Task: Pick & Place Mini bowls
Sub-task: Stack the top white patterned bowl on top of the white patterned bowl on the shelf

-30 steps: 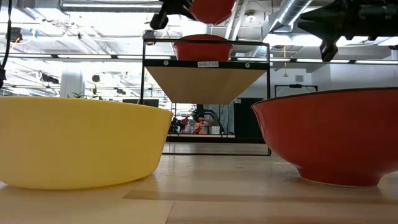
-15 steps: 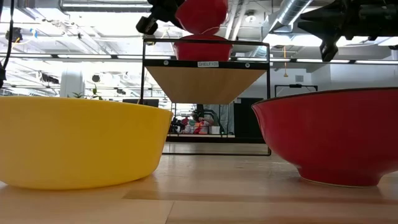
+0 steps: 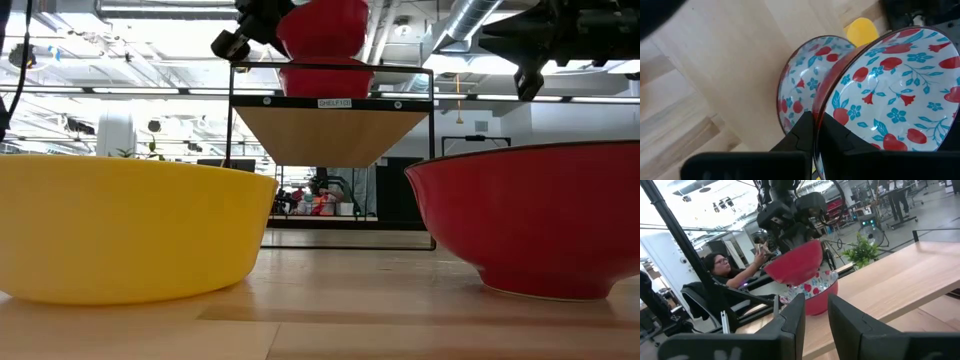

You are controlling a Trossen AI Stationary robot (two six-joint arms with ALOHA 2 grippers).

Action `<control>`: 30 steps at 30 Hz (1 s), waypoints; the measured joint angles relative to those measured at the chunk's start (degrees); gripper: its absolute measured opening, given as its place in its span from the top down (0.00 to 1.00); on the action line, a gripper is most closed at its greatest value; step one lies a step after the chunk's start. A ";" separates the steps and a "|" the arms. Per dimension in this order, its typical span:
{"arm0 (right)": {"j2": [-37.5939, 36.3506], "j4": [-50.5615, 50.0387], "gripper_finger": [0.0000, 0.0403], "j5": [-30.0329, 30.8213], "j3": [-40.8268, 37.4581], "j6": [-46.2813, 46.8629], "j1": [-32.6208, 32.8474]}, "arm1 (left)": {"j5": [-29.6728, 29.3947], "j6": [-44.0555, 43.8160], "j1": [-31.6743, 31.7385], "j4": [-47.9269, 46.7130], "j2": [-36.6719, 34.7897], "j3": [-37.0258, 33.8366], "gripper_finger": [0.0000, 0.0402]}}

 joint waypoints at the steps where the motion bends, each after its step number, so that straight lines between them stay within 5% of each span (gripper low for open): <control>1: 0.01 0.00 0.82 0.00 0.00 0.02 0.00 | -0.07 -0.03 0.00 -0.06 0.22 0.00 0.98; 30: -0.01 -0.27 0.82 0.00 0.00 0.01 0.00 | -0.81 -1.31 -0.94 -2.44 2.26 -0.02 0.98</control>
